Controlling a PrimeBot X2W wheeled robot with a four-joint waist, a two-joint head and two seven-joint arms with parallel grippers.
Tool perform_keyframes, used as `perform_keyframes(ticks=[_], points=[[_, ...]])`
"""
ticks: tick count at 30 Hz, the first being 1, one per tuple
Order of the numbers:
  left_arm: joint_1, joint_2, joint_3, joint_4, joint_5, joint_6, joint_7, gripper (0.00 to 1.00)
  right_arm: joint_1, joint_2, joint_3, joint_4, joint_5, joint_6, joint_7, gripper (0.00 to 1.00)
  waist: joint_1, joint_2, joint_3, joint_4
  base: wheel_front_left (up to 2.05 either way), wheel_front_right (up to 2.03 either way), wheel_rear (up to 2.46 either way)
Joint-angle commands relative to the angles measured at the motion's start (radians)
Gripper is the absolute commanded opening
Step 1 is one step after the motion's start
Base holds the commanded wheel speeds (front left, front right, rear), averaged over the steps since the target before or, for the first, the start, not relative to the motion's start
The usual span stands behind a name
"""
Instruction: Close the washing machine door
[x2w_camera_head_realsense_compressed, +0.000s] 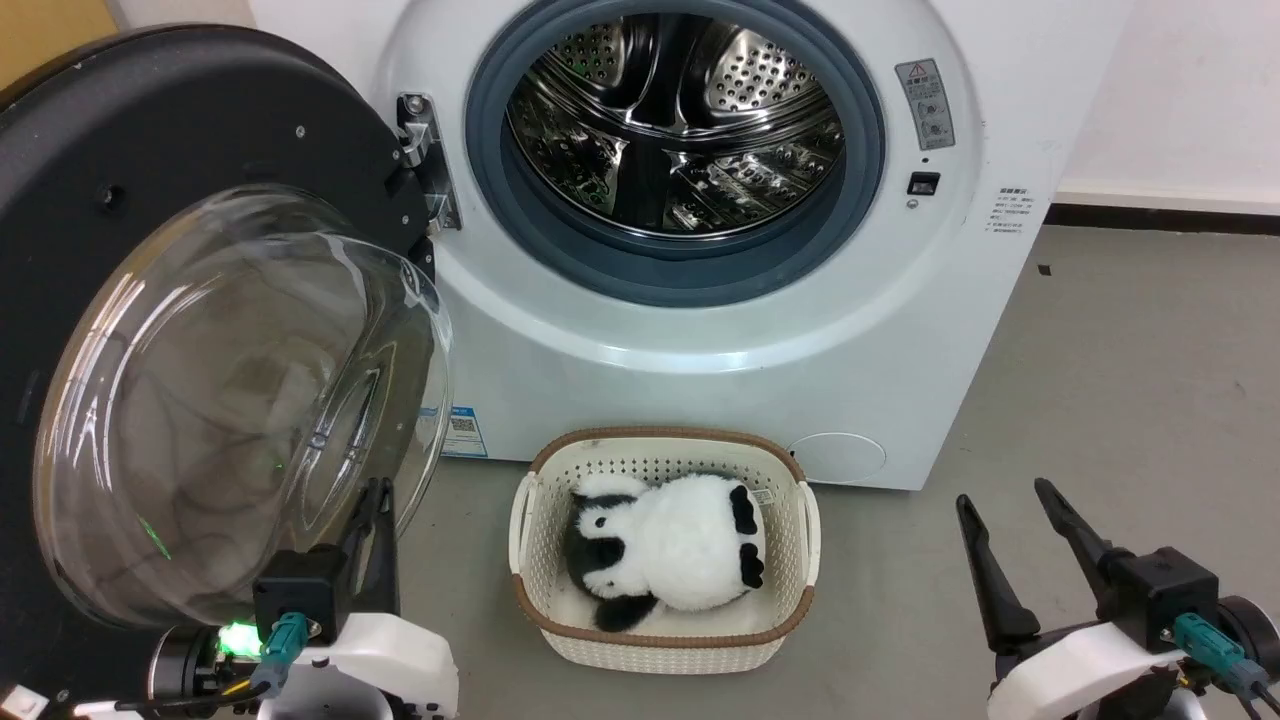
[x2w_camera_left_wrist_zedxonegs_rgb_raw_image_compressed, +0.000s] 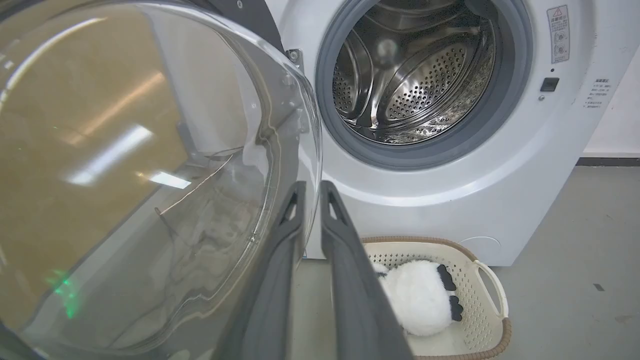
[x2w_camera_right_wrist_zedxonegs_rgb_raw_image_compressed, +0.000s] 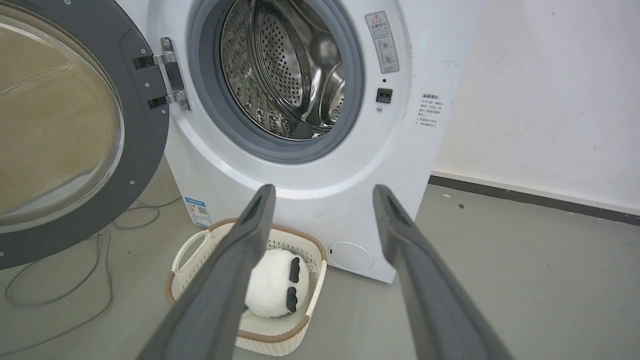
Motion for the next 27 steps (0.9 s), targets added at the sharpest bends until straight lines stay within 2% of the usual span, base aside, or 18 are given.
perform_keyframes(ticks=[1,11,27], points=[[-0.005,0.000,-0.001,0.000,-0.003,0.009,-0.010,0.00,-0.002,0.000,-0.004,-0.009,0.012,0.000,-0.012,1.00,0.0000,-0.0001,0.001,0.002,0.00,0.00,0.00],[-0.045,0.009,0.006,-0.029,-0.016,0.002,-0.031,0.00,-0.007,0.001,-0.017,-0.023,0.030,0.000,-0.033,1.00,0.0000,-0.0001,0.008,0.029,0.00,0.00,0.00],[-0.171,0.011,0.052,-0.128,-0.074,-0.050,-0.062,0.00,-0.010,0.001,-0.047,-0.040,0.054,0.000,-0.064,1.00,0.0000,-0.0001,0.026,0.117,0.00,0.00,0.00]])
